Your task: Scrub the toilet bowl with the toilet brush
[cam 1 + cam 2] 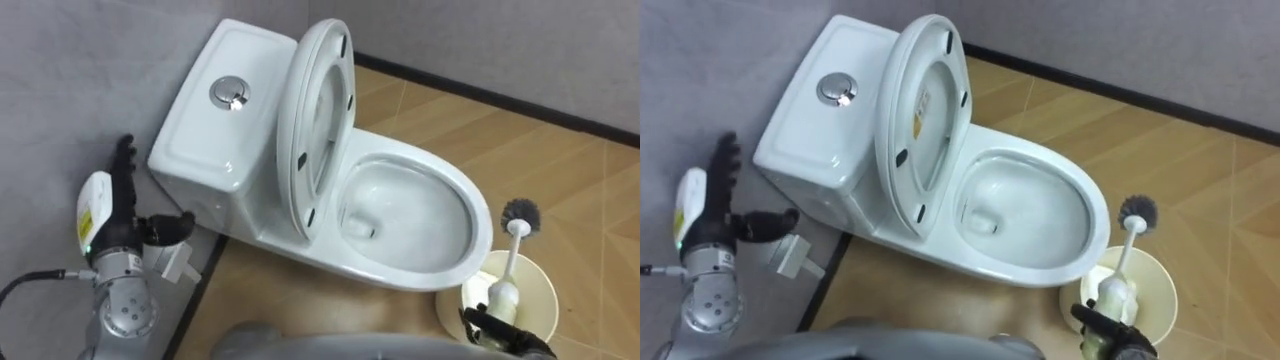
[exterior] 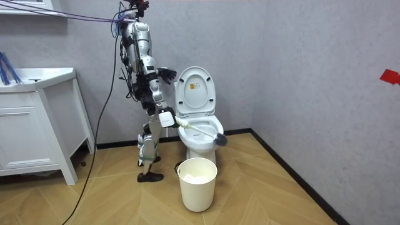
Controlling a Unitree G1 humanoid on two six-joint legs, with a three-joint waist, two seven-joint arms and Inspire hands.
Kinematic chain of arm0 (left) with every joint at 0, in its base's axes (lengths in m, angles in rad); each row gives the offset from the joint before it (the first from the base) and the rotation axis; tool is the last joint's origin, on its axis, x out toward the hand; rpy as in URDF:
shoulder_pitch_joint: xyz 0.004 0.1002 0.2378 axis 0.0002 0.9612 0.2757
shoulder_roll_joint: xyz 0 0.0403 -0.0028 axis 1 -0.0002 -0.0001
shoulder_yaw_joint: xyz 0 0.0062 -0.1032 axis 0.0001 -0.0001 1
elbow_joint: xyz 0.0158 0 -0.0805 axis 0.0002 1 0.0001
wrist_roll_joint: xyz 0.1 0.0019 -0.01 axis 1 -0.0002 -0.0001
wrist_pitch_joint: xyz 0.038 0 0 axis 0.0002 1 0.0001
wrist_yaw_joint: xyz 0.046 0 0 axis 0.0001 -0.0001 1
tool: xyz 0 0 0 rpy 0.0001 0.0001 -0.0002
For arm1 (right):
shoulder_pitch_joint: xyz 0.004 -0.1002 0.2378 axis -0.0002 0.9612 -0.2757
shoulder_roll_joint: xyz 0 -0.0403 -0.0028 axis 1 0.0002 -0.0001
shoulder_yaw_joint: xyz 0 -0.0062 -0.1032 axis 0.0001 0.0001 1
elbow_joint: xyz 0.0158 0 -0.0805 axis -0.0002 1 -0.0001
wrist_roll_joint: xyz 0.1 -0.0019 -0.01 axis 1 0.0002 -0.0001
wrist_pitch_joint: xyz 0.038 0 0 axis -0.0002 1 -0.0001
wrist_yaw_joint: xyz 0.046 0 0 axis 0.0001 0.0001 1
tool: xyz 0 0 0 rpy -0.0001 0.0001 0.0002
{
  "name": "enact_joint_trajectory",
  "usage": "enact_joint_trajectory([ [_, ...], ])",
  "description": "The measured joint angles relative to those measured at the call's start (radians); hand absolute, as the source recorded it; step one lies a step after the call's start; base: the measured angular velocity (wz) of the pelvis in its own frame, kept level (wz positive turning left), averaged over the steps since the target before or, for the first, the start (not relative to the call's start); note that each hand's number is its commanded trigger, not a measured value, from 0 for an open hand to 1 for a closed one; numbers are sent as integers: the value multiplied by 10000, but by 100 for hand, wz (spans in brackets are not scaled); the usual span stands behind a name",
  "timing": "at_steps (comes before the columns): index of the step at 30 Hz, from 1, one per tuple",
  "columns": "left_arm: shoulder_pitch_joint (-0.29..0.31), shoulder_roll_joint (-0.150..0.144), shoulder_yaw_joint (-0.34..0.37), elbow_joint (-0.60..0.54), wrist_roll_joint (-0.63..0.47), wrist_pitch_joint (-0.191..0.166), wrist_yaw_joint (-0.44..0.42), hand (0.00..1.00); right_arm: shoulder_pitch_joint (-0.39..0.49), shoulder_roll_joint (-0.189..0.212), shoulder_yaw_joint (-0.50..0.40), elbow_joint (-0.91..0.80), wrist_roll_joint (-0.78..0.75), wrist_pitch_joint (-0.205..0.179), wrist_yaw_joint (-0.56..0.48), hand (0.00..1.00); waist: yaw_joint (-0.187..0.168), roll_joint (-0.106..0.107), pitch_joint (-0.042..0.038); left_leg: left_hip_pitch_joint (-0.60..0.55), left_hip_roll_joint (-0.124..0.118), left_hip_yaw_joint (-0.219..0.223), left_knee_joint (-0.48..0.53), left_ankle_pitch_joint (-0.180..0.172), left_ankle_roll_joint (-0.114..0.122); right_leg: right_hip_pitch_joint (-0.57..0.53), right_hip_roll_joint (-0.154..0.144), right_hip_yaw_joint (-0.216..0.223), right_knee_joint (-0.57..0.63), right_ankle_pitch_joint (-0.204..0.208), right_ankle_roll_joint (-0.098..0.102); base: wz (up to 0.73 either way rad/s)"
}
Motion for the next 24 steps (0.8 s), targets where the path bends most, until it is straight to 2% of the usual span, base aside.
enact_joint_trajectory([
  [2,-283,52,0,-151,732,-96,134,0,-155,2,4,8,-542,-155,-16,100,9,16,15,-14,8,-32,42,11,-19,-8,12,-6,3,7,-12,2],
  [5,-521,124,-57,-651,1028,-233,307,0,-459,6,103,98,-1115,-318,-19,100,26,52,44,-32,20,-11,42,14,-26,-29,25,16,-13,27,-40,-3],
  [6,-630,131,-68,-882,1115,-400,404,0,-598,5,105,102,-1391,-350,-18,100,29,68,51,-16,21,24,3,14,-25,-34,22,32,-15,28,-42,-7],
  [9,-805,282,-119,-1431,1834,-773,685,0,-712,3,233,89,-2321,-592,21,100,22,76,45,88,22,80,-55,17,-25,-28,23,130,-45,30,-40,-8],
  [12,-812,360,-212,-1623,2066,-1056,719,0,-757,4,372,57,-3291,-817,191,100,2,116,20,232,18,188,-177,25,-28,74,23,300,-74,33,-35,-11],
  [14,-811,412,-383,-1606,2087,-1057,709,0,-759,3,377,27,-3780,-828,340,100,-19,121,18,275,3,189,-173,25,-27,140,22,293,-196,46,-12,-3],
  [17,-828,581,-812,-1296,2158,-1060,667,0,-770,-3,375,-336,-4447,-826,339,100,-130,118,18,279,6,186,-175,26,-26,136,20,308,-193,46,-12,0],
  [19,-889,702,-1173,-432,2186,-1042,495,0,-810,-11,395,-713,-5274,-833,338,100,-246,153,4,280,8,188,-177,26,-26,131,25,334,-196,46,-12,0],
  [24,-866,739,-1798,779,2156,-931,-380,0,-821,-104,859,-1175,-6798,-825,341,100,-184,116,-5,120,32,304,-209,27,-28,-118,31,394,-158,51,-20,-6],
])
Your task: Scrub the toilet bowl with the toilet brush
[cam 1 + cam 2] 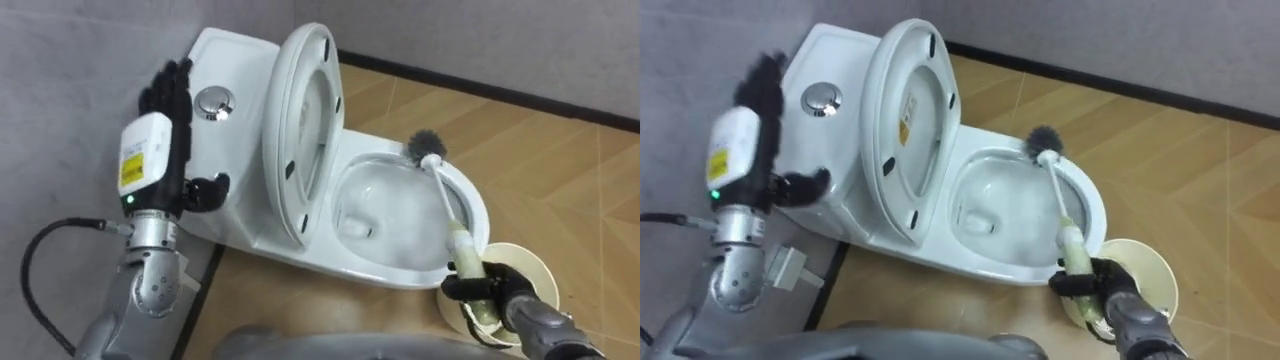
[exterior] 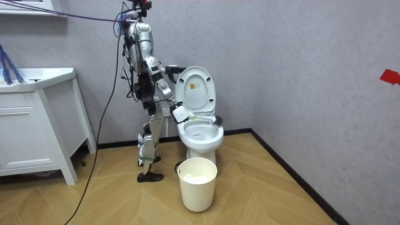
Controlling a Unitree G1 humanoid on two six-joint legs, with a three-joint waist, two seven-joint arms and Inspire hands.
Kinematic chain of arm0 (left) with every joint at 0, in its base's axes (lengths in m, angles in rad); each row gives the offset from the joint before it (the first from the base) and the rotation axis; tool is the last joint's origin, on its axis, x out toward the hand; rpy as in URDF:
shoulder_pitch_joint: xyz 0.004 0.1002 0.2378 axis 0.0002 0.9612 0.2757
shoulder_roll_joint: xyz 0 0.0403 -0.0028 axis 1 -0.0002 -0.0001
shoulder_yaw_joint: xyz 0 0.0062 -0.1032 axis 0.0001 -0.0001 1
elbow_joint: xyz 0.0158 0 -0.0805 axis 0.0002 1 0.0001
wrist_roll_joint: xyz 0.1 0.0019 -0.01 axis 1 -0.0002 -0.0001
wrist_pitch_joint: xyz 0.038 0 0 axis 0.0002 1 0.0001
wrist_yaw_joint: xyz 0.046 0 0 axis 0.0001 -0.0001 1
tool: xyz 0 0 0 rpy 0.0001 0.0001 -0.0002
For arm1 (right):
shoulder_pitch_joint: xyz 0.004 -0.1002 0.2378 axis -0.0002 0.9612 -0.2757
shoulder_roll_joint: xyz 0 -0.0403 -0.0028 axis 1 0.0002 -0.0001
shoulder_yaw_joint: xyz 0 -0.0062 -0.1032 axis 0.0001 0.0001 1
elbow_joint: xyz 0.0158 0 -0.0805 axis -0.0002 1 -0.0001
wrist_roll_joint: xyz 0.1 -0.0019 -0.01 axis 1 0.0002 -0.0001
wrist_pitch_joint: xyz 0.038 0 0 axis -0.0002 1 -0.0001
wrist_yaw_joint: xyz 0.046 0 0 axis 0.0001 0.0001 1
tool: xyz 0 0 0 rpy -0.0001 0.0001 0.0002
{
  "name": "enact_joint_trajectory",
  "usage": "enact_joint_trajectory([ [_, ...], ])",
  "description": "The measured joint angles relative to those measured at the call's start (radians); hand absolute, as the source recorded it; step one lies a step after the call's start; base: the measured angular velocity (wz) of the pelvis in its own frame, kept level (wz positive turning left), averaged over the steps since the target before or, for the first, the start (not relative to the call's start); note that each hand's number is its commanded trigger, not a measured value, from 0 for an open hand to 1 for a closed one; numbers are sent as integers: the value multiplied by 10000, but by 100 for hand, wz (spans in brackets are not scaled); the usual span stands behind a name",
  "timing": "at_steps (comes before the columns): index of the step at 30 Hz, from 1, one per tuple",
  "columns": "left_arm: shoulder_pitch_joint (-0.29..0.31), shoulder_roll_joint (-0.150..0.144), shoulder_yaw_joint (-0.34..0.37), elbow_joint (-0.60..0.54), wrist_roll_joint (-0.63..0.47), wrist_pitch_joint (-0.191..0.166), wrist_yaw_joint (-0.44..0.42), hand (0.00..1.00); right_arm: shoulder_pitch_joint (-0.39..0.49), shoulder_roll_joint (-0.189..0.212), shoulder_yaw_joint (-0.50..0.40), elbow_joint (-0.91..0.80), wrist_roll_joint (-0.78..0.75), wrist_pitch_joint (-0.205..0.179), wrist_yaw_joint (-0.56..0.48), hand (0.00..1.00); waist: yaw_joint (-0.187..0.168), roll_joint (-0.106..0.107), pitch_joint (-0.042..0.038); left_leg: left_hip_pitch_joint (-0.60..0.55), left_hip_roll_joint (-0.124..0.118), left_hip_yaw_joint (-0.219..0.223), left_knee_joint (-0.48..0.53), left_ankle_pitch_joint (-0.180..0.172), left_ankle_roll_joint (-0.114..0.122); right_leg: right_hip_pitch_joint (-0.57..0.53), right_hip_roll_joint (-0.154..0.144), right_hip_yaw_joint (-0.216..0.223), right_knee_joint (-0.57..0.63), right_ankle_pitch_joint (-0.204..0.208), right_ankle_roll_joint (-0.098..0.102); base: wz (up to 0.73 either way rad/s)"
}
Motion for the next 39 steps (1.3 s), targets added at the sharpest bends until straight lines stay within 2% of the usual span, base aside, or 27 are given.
enact_joint_trajectory([
  [1,0,6,1,161,39,9,-224,0,-17,-6,-7,-41,-453,3,-7,100,-7,-5,-34,-149,-1,-3,54,1,2,-112,-12,-17,39,7,-7,0],
  [5,2,58,1,839,26,197,-721,0,-58,-38,7,49,-1396,49,-14,100,-9,21,-53,-309,-4,5,78,18,30,-333,-53,-28,213,11,-6,-1],
  [8,-184,256,-158,1178,26,81,-717,0,-185,-273,313,88,-1994,71,-13,100,17,106,-103,-646,-6,66,142,50,76,-718,-88,42,384,11,-6,-4],
  [10,-389,305,-379,1703,20,-116,-633,0,-246,-526,664,242,-2361,113,-30,100,117,244,-51,-723,-26,92,134,79,102,-830,-138,5,515,11,-5,0],
  [11,-456,313,-436,1797,20,-122,-621,0,-259,-580,741,324,-2413,118,-26,100,148,237,-46,-749,-29,95,130,87,107,-872,-140,21,521,11,-5,-4],
  [12,-623,359,-539,1854,10,-101,-655,0,-363,-663,798,515,-2665,124,-26,100,199,289,-74,-894,-33,106,124,100,108,-1031,-144,56,578,11,-5,-5],
  [15,-879,388,-579,2042,26,-117,-655,0,-630,-785,968,627,-3188,341,-172,100,241,410,-73,-1369,-53,112,117,248,103,-1640,-198,73,842,13,-20,-1],
  [18,-1143,447,-595,2105,26,-123,-589,0,-908,-815,1232,723,-3946,483,-302,100,284,411,-66,-1724,-52,118,152,412,83,-2064,-223,65,972,55,-97,0],
  [20,-1347,447,-629,2165,32,-122,-580,0,-1069,-825,1433,842,-4241,545,-458,100,329,424,-51,-1991,-46,120,300,440,83,-2344,-252,46,1157,39,-134,0],
  [24,-2173,436,-904,2585,39,-133,-141,0,-1413,-897,1693,913,-5035,622,-970,100,521,503,130,-2888,-25,118,949,435,87,-3214,-395,-106,1834,-44,-245,2],
  [26,-2506,433,-979,2818,144,-133,138,0,-1624,-1002,2158,874,-5221,689,-1244,100,586,516,163,-3329,-25,119,1190,429,96,-3648,-451,-100,2135,-120,-304,0],
  [27,-2664,433,-975,2914,324,-118,310,0,-1758,-1025,2259,807,-5570,748,-1384,100,586,475,189,-3594,-35,128,1321,428,97,-3957,-561,-109,2342,-199,-331,0],
  [28,-2719,434,-964,2932,585,-69,474,0,-1811,-1036,2335,676,-5960,809,-1541,100,619,437,212,-3819,-23,118,1484,426,94,-4184,-548,-123,2529,-248,-358,0],
  [30,-2813,429,-1013,2929,830,-42,715,0,-1844,-1139,2697,547,-6431,938,-1766,100,730,443,209,-4192,-15,33,1731,412,83,-4461,-552,-217,2639,-240,-406,11],
  [32,-2912,434,-1146,2840,835,-42,1003,0,-1887,-1371,3045,372,-7006,1010,-2037,100,829,526,160,-4654,4,-112,1917,434,60,-4775,-539,-382,2658,-187,-472,17],
  [34,-3046,436,-1347,2666,809,-40,1328,0,-1944,-1696,3596,87,-7354,1285,-2303,100,1075,474,192,-5052,-8,-145,2013,494,38,-5163,-555,-448,2832,-184,-527,12],
  [39,-3266,487,-1777,2558,758,-80,1817,0,-2107,-1931,4339,-276,-7440,1789,-2671,100,1357,425,235,-5632,-18,-548,2468,478,-11,-5323,-610,-972,2994,-342,-614,29],
])
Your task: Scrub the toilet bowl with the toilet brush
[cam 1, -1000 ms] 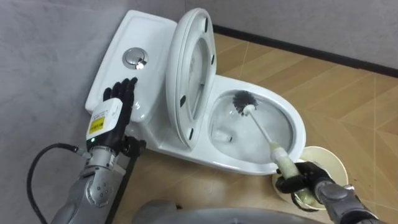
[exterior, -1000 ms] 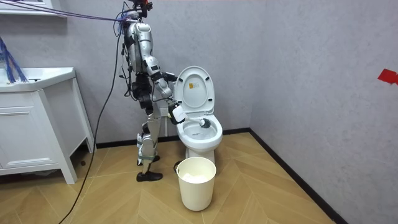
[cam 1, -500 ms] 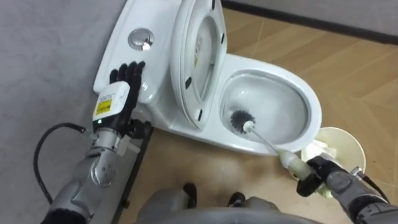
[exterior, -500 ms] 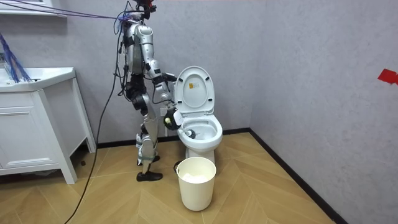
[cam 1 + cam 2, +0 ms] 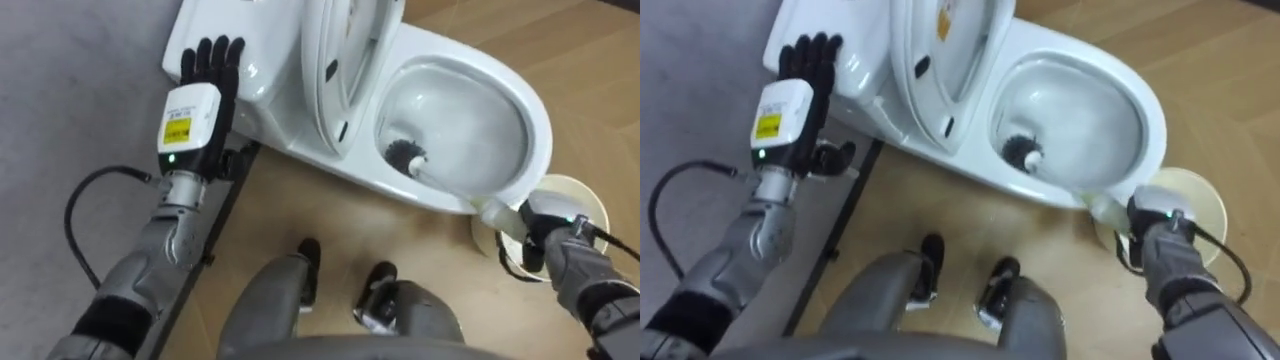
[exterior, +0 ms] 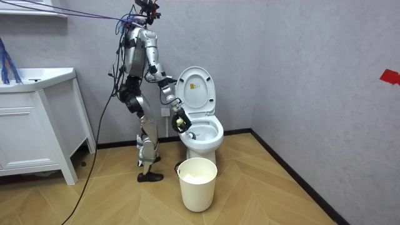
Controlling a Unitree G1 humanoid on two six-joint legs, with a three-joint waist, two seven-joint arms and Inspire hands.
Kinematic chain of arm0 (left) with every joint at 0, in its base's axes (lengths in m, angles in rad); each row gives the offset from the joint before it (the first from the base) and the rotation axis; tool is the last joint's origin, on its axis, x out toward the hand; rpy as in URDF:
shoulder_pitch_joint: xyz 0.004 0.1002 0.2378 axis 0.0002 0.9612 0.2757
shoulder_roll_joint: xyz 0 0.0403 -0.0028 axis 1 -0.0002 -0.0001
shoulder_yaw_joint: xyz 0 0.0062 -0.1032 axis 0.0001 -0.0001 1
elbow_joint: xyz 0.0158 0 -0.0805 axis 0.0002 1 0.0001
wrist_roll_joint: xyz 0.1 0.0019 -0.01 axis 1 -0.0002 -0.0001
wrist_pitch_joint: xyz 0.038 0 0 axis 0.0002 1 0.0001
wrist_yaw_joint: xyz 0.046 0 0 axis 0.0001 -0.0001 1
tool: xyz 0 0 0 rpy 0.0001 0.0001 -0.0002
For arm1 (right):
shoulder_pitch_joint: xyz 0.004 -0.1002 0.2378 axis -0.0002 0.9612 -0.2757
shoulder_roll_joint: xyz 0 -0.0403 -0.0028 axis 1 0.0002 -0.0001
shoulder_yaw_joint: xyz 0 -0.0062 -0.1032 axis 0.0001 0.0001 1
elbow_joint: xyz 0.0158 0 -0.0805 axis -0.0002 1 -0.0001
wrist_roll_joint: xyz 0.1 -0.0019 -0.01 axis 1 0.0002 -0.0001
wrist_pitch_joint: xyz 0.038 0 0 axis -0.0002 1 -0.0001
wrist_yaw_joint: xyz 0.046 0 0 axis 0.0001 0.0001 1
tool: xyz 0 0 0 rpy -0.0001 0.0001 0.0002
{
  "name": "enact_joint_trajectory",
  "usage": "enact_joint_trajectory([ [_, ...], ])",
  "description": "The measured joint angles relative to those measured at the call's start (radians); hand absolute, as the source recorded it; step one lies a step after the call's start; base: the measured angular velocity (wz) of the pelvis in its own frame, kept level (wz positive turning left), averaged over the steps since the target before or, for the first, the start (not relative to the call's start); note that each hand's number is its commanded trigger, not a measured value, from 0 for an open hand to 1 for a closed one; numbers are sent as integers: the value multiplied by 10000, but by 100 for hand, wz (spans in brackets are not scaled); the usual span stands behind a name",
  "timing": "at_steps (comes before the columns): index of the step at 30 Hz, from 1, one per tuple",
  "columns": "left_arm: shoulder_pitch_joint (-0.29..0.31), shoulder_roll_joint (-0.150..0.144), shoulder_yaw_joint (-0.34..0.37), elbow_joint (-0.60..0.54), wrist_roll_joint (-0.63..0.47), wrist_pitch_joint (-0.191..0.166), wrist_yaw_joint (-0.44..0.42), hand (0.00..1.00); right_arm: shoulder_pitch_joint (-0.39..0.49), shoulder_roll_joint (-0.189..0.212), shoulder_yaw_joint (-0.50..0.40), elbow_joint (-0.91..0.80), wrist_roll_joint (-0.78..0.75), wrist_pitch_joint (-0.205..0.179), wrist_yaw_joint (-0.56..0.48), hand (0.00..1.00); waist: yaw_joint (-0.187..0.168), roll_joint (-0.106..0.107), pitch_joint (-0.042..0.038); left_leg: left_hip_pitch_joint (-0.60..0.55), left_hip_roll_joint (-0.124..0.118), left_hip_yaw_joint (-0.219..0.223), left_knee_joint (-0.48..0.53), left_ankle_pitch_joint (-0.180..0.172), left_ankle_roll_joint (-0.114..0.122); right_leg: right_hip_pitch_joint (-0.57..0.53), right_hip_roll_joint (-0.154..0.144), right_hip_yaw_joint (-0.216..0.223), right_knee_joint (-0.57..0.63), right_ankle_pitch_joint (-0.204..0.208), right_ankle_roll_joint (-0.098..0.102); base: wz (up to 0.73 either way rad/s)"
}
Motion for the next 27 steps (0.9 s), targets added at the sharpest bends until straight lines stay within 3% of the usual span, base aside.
enact_joint_trajectory([
  [5,-662,177,-550,39,-4,-35,230,0,-903,-54,344,-17,138,410,-166,100,326,-15,128,-507,5,-195,289,13,-21,-292,-116,-366,315,-179,-62,23],
  [8,-1083,216,-723,14,8,-46,392,0,-1618,-284,536,26,649,641,-40,100,707,-172,262,-869,10,-182,388,25,-40,-689,-167,-401,469,-226,-117,1],
  [10,-1313,472,-750,-212,0,-82,566,0,-2311,-392,738,373,1670,679,60,100,856,-434,414,-1145,-33,-174,447,66,-80,-1061,-317,-420,772,-316,-172,5],
  [12,-1400,823,-777,-456,19,-56,639,0,-2716,-408,743,505,2296,729,57,100,905,-531,466,-1431,-3,-187,601,72,-89,-1310,-318,-444,887,-339,-203,5],
  [17,-1550,1083,-770,-471,30,75,873,0,-3284,-465,413,1196,3163,714,-99,100,990,-561,471,-1907,-167,-341,729,138,-86,-1781,-484,-551,1267,-397,-208,10],
  [20,-1621,1246,-774,-369,57,450,902,0,-3333,-491,380,1207,3111,719,-104,100,982,-630,478,-1870,-241,-322,754,158,-54,-1790,-595,-510,1407,-459,-170,2],
  [27,-1688,1275,-833,-381,57,465,631,0,-3388,-604,507,1149,1592,706,-112,100,892,-640,485,-1922,-346,-391,813,206,22,-1829,-747,-588,1532,-503,-127,4],
])
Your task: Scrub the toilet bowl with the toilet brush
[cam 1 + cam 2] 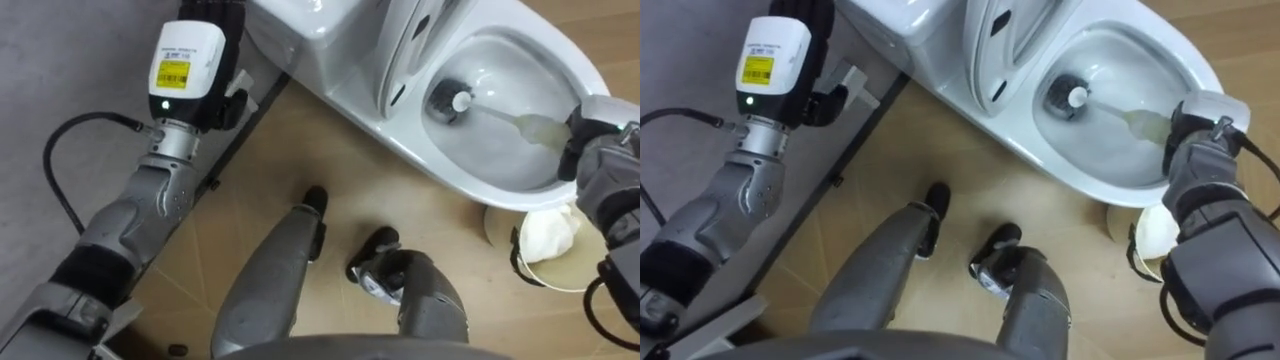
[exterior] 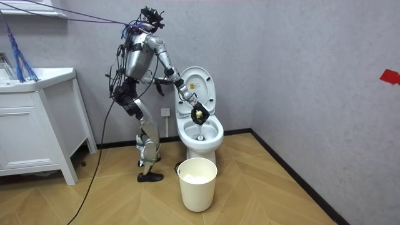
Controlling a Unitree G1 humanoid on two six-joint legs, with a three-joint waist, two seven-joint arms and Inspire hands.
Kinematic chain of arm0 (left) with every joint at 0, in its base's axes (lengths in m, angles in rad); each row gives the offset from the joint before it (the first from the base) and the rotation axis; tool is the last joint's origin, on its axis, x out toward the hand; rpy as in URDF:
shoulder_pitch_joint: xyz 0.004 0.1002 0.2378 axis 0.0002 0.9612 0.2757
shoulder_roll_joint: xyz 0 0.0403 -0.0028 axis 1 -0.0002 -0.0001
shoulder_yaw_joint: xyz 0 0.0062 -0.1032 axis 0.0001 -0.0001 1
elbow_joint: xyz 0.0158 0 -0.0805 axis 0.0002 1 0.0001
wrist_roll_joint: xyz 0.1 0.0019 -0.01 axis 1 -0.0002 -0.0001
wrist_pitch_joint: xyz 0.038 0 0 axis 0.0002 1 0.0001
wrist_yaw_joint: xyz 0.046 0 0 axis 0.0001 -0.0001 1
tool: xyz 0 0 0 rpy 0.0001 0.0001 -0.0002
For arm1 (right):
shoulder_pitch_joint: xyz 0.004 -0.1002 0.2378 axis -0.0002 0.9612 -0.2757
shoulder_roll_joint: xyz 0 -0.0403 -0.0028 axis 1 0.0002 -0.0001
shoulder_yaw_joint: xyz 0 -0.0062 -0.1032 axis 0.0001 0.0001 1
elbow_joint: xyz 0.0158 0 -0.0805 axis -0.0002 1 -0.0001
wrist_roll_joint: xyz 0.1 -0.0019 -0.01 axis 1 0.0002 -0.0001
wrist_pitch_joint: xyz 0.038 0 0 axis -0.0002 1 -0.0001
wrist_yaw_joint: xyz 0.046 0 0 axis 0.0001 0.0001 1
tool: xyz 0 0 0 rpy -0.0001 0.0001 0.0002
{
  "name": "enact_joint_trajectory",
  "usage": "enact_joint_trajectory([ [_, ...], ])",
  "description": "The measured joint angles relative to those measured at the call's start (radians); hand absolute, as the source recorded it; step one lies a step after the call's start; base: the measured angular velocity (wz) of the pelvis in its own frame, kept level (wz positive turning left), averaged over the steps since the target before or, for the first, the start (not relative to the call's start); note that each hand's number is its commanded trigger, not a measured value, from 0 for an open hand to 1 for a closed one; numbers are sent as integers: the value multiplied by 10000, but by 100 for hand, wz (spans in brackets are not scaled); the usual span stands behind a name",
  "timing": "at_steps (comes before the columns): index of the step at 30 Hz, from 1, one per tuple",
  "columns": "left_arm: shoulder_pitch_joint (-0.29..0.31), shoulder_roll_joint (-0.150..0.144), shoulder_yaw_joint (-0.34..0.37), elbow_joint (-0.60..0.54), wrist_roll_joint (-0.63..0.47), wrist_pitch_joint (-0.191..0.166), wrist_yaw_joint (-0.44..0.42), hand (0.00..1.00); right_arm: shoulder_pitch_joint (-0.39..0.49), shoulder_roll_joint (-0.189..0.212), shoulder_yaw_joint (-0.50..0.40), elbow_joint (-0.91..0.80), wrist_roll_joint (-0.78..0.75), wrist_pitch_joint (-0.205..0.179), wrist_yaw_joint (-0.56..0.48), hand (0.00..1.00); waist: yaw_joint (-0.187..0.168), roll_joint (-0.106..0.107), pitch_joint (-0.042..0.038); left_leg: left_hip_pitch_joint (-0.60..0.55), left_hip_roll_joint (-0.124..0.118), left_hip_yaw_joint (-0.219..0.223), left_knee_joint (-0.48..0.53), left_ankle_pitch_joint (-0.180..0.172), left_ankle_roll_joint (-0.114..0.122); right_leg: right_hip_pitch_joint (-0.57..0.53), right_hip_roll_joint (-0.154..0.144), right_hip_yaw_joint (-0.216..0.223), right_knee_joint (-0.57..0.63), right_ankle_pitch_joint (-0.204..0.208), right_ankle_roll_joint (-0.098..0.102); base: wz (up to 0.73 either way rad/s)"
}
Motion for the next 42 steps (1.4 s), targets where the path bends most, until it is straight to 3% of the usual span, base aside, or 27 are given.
enact_joint_trajectory([
  [5,31,0,-9,3,56,-1,-91,0,261,0,429,-299,-844,71,-169,100,45,197,-12,-1,2,-63,-16,-3,-2,98,30,-142,-62,16,-11,4],
  [9,141,-25,-315,-52,67,211,-102,0,371,-15,1004,-478,-1110,693,-408,100,235,836,-47,18,8,-139,-46,-2,-4,213,103,-237,-233,70,4,5],
  [13,400,-63,-318,-101,96,272,-101,0,842,81,994,-938,-1300,1174,-535,100,242,1252,-255,127,40,-182,-102,-2,-8,455,271,-347,-582,143,7,1],
  [15,476,-61,-316,-123,172,394,-106,0,1175,126,994,-1367,-1545,1346,-526,100,175,1318,-279,284,151,-172,-131,-3,-10,724,366,-445,-777,179,3,5],
  [20,461,-126,-252,-456,400,439,-94,0,2166,179,747,-3640,-2535,2061,30,100,-304,1351,-312,632,246,-82,-431,-29,-60,1145,625,-476,-1285,257,3,3],
  [22,560,-132,-252,-836,385,418,-93,0,3022,178,432,-5429,-3365,2473,575,100,-528,1334,-351,739,423,36,-418,-57,-99,1342,828,-391,-1608,448,-39,-21],
  [24,611,-161,-269,-1194,398,319,-18,0,3470,170,417,-6430,-3642,2726,914,100,-745,1324,-367,805,542,370,-409,-57,-97,1362,832,-274,-1591,458,-39,-21],
  [28,409,-204,-268,-1199,373,162,535,0,4425,7,347,-8589,-3749,3304,1882,100,-1064,1316,-438,827,597,426,-350,-57,-98,1289,903,-105,-1574,490,-94,-18],
  [31,459,-154,-236,-1211,385,188,1112,0,4887,-95,309,-10110,-4374,3758,2862,100,-1065,1288,-467,787,774,538,-231,-98,-165,1205,1054,50,-1575,549,-197,-20],
  [37,557,49,-183,-1755,377,195,2031,0,5331,-232,241,-11656,-5635,3867,4551,100,-1013,1256,-598,787,1033,585,-227,-173,-322,1120,1259,138,-1560,619,-403,-11],
  [42,800,102,-192,-1748,380,418,2169,0,5306,-214,251,-12208,-6341,3868,5756,100,-983,1077,-709,994,1076,698,-364,-72,-409,1155,1287,279,-1519,691,-498,-10],
])
